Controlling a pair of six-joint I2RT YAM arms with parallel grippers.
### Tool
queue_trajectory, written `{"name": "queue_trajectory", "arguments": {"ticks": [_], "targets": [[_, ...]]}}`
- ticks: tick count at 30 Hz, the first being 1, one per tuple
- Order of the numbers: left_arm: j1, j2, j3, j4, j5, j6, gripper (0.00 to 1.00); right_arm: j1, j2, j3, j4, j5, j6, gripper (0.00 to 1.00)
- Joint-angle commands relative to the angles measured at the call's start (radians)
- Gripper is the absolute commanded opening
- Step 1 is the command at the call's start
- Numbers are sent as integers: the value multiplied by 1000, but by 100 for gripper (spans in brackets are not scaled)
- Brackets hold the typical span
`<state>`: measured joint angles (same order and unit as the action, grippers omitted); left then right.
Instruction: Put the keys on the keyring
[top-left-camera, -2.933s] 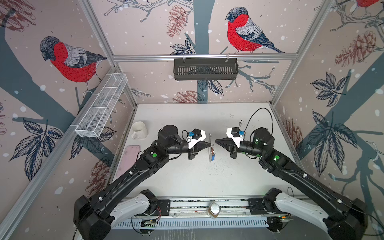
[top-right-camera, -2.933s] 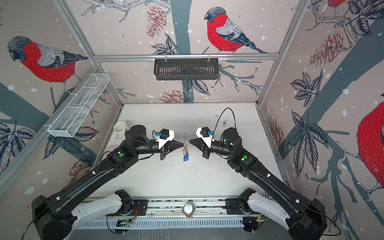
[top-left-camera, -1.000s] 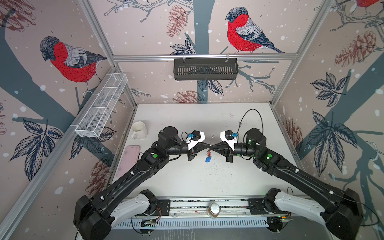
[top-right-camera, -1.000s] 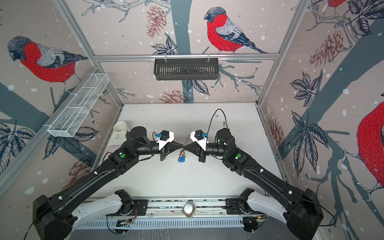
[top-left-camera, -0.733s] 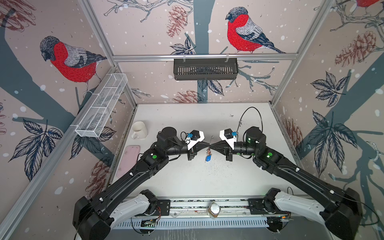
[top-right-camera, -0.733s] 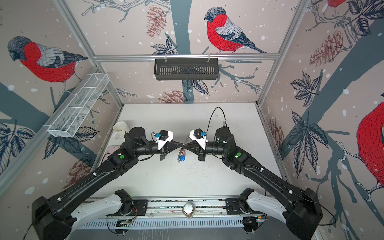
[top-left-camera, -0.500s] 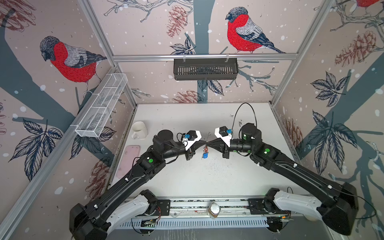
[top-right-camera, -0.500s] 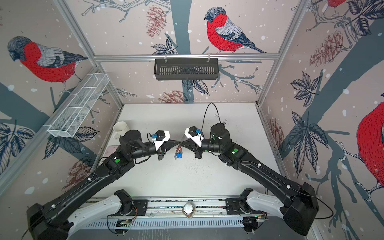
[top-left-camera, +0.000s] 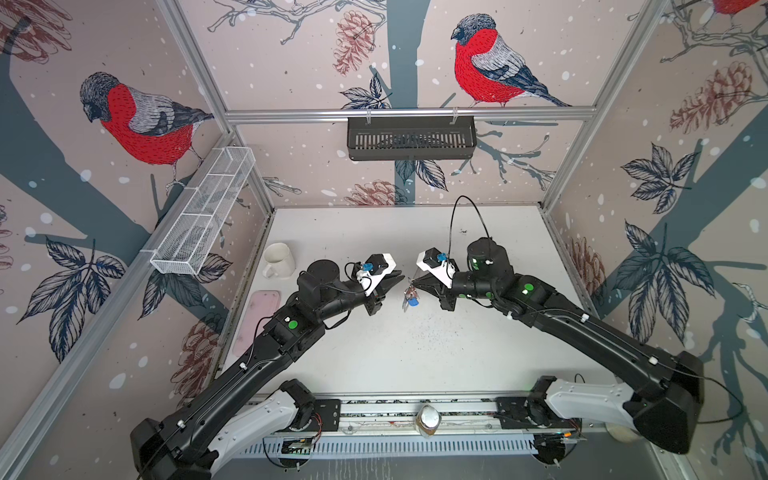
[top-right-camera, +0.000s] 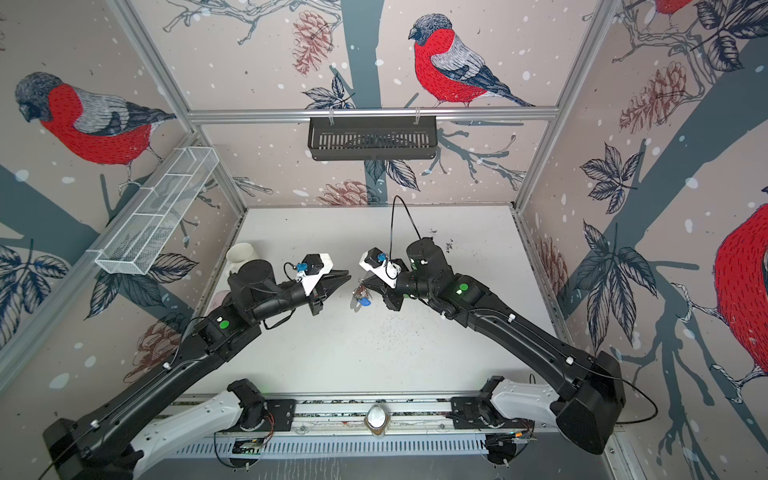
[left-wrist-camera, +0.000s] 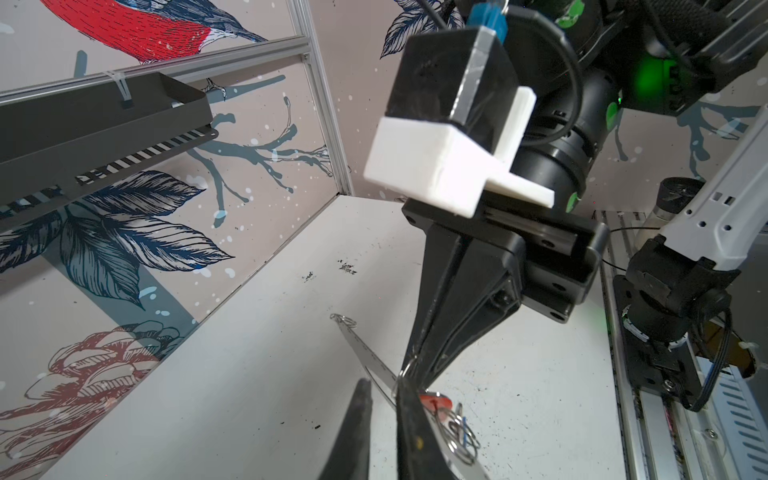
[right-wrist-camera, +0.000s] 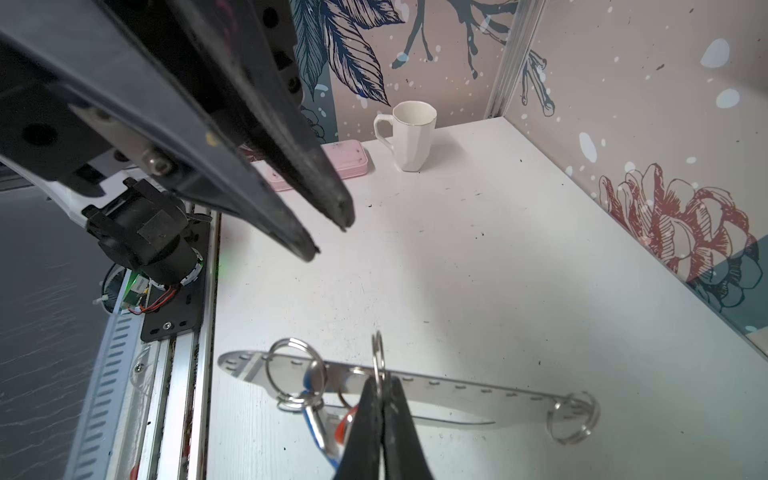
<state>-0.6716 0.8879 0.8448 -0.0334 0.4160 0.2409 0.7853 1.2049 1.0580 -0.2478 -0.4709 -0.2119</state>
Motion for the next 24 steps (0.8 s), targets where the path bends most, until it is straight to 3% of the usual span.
{"name": "queue_trajectory", "arguments": {"ticks": [1,11,24], "targets": [[0,7,18,-1,2,9,15,5,5,23,-29,16,-21,0],[-5,106,107,-142,123,56,15,8,10,69,-104,-45,-70,0],[-8,147,127,-148,168,61,16,3,-4,62,-88,-70,-76,0]]}}
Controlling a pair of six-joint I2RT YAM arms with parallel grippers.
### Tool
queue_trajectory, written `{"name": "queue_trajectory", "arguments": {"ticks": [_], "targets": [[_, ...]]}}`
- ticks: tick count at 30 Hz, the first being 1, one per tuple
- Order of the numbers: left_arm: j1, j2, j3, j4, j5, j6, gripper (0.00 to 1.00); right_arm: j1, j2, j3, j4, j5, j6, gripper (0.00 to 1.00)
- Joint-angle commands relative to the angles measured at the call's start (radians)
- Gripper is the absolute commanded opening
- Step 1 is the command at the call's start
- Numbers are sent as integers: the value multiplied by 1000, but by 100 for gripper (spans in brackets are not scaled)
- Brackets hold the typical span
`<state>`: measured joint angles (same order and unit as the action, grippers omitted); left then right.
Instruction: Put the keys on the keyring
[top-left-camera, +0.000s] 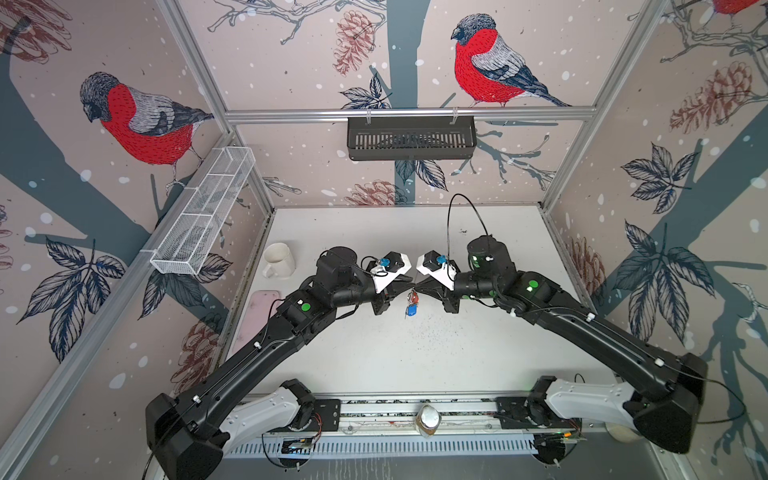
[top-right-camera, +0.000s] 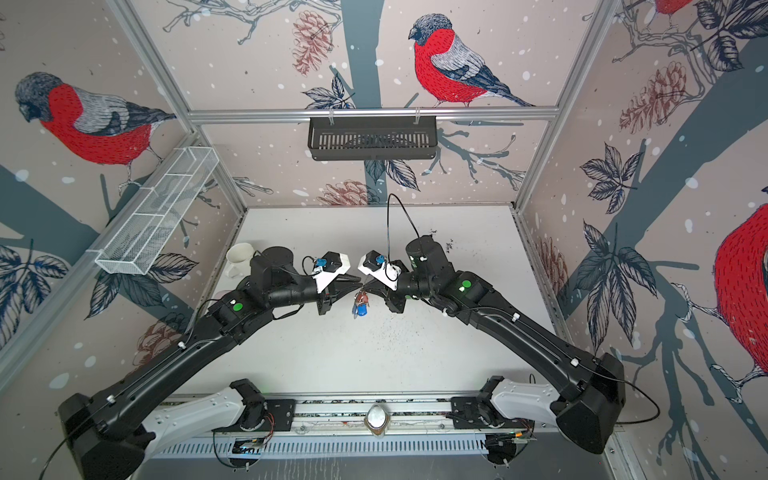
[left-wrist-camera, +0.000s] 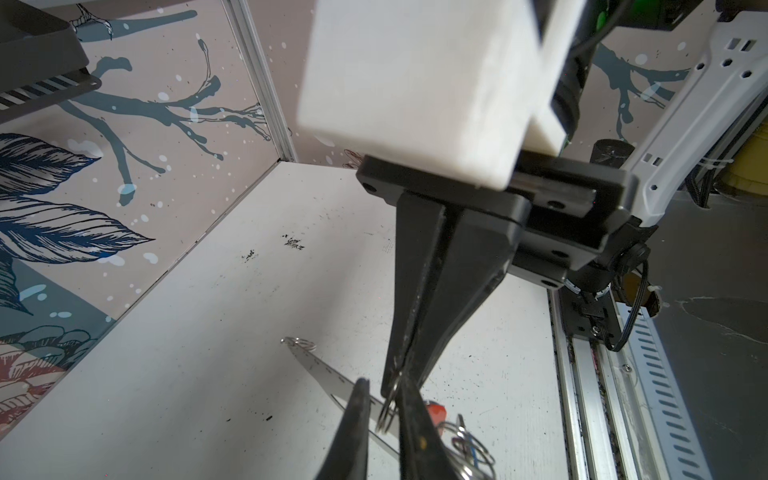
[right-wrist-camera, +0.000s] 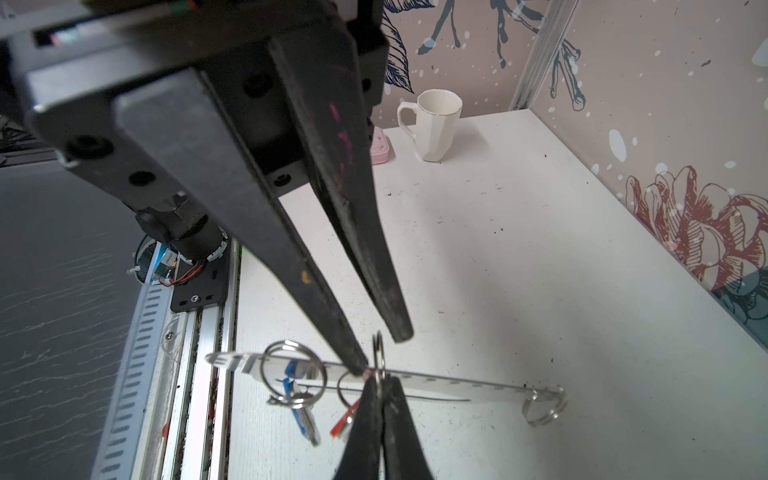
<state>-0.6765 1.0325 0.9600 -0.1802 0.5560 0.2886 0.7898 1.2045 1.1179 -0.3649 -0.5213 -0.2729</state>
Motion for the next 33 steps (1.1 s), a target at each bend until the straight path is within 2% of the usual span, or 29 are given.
{"name": "queue_trajectory", "arguments": {"ticks": [1,9,14,17,23,33], "targets": [[-3,6,12,-2,31,12,16,-2,-3,2,29,-22,-15,0],[-6,23,17,1,34,11,4,-1,-14,-1,34,-30,-15,0],[-5,25,10,5,36,9,0,-2,-29,-10,46,-30,-13,0],[-8,26,5,15,40,2,2,-2,-33,-13,49,-35,-11,0],[-8,26,7,16,42,1,10,-3,-31,-12,47,-43,-11,0],[-9,20,6,37,41,-1,13,-2,-25,-12,49,-60,-11,0]]}}
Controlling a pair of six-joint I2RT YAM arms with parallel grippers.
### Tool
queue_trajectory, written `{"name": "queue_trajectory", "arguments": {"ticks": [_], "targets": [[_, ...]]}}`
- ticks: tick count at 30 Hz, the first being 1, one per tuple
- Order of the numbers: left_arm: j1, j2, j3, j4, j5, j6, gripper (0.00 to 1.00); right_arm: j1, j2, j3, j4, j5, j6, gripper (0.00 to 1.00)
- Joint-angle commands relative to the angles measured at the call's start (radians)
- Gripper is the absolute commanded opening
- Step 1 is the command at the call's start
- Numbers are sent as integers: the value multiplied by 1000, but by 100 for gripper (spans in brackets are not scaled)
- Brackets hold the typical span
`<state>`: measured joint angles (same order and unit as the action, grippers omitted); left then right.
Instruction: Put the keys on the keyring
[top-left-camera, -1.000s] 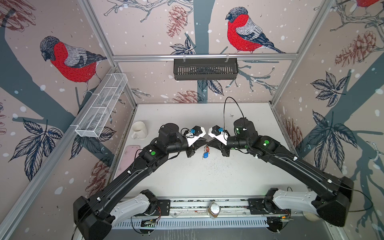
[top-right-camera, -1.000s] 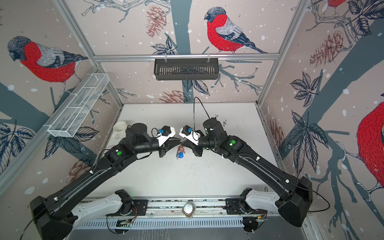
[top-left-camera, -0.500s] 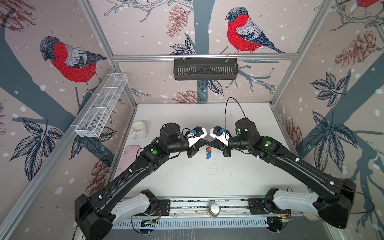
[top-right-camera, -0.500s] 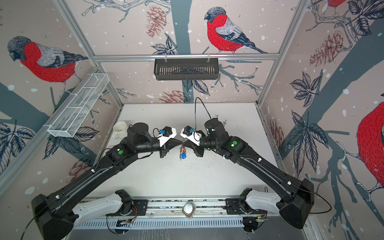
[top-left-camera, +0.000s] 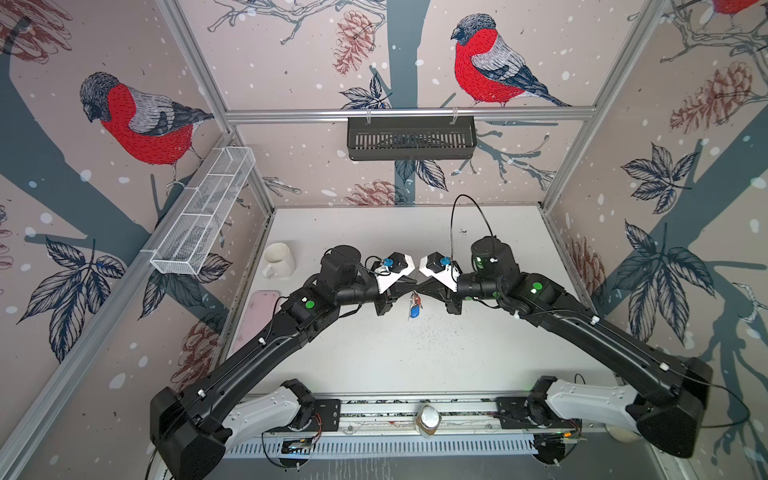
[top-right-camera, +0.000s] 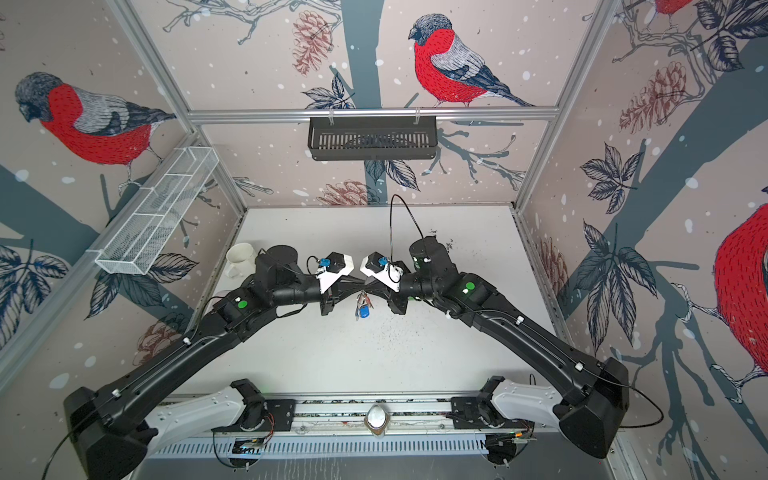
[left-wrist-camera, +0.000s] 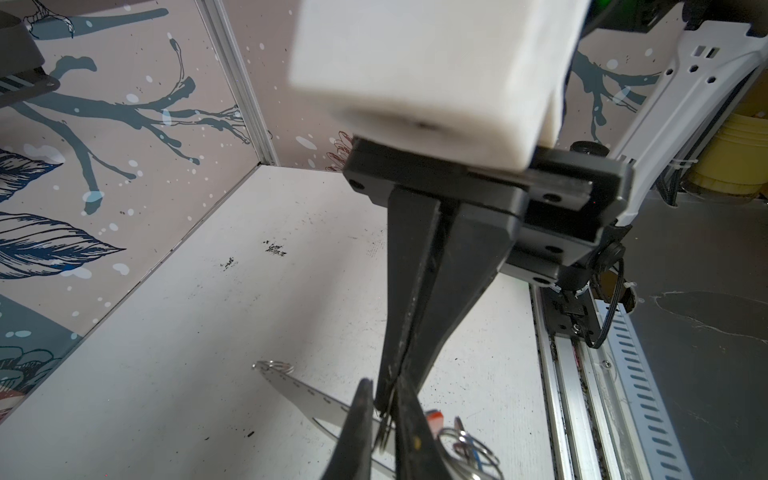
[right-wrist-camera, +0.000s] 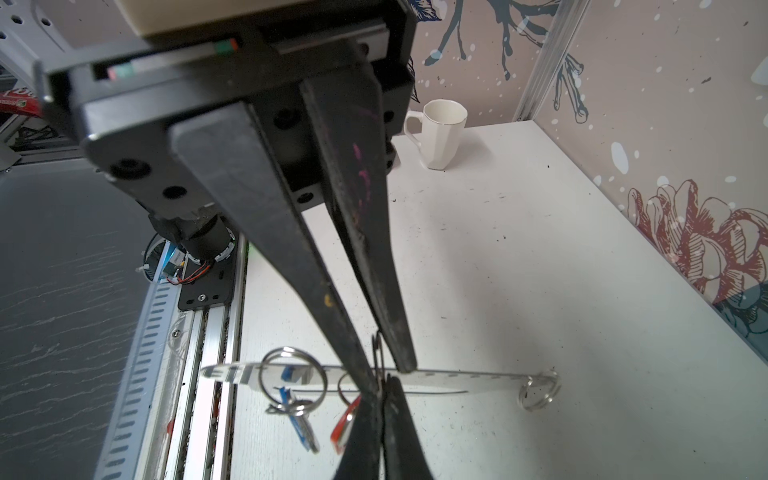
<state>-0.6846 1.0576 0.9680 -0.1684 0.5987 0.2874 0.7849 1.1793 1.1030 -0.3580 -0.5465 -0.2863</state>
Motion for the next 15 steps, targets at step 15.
{"name": "queue_trajectory", "arguments": {"ticks": [15], "targets": [[-3,2,-84,227,34,-76,0,3,-22,-21,86,-36,21,0]]}}
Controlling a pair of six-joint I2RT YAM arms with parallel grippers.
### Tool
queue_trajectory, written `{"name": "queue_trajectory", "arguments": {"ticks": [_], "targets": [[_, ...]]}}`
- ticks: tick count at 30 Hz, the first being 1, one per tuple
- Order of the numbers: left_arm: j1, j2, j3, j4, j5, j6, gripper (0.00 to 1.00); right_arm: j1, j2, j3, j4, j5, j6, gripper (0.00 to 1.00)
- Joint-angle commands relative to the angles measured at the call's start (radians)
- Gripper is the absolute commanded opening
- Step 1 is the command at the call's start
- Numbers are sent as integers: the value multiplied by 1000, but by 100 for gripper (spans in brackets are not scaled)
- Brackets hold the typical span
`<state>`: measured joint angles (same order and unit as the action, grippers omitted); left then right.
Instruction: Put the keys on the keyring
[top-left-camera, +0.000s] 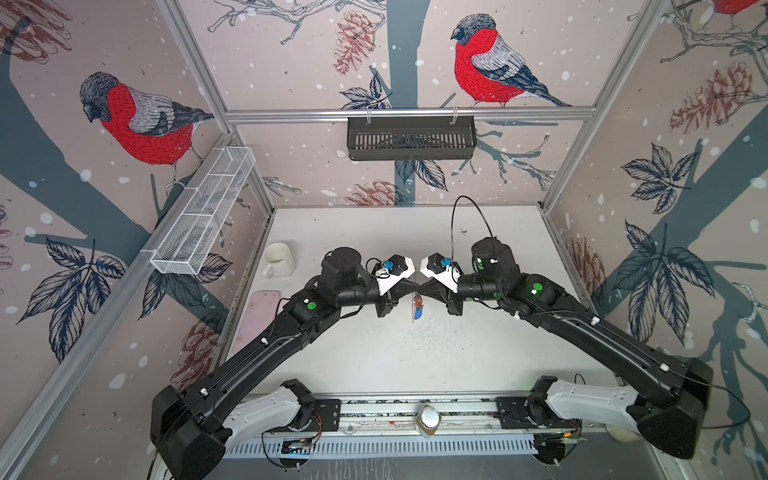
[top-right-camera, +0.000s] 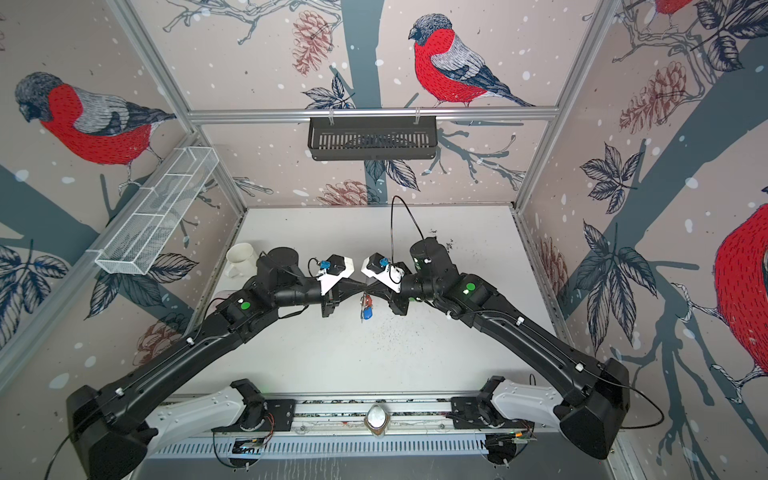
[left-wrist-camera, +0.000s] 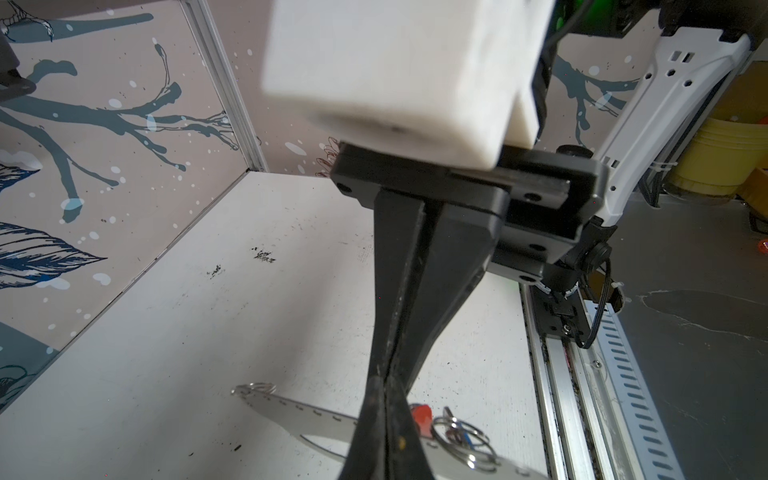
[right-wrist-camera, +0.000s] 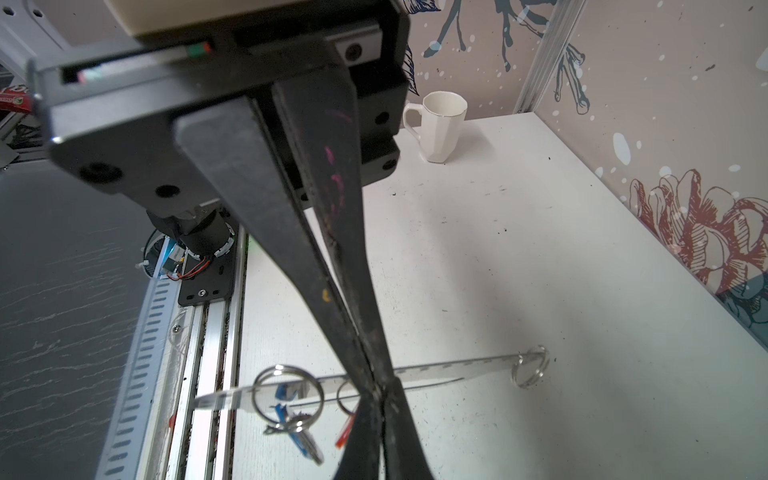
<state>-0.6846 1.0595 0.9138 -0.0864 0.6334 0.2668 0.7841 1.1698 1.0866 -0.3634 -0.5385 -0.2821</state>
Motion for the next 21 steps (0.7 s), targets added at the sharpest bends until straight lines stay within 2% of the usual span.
{"name": "queue_trajectory", "arguments": {"ticks": [1,7,11,12,21], "targets": [[-3,-5,-53,193,-4,-71,0,4,-17,-9,97,-39,22,0],[-2,-27,-160,448,-31,-162,0,4,-59,-71,194,3,98,0],[-1,-30,-195,543,-51,-189,0,6,-94,-124,292,31,170,21],[-1,-31,-202,561,-54,-193,0,5,-106,-141,319,43,191,23],[25,-66,-299,772,-83,-246,0,12,-201,-249,481,178,310,26]]}}
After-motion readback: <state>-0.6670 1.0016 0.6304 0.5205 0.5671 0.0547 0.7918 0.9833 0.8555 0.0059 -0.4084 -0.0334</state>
